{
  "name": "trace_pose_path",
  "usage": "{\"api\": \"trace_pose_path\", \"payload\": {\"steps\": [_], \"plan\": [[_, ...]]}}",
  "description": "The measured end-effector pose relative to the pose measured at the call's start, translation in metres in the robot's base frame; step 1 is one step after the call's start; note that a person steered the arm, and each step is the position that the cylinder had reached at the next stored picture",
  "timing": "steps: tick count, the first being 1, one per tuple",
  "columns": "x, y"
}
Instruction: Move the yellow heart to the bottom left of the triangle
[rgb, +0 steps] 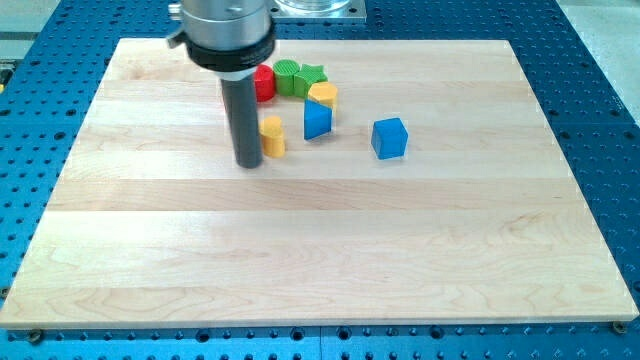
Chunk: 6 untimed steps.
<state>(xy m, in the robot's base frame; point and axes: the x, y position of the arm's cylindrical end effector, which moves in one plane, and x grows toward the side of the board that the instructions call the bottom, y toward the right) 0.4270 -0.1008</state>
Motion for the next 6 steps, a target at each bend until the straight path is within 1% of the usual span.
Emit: {"api": "trace_pose_path", "payload": {"steps": [1,2,3,5,6], "plan": [[-0.019,-0.066],[-0.078,-0.090],[-0.134,-0.089],[-0.126,-0.052],[-0.115,-0.025]]}}
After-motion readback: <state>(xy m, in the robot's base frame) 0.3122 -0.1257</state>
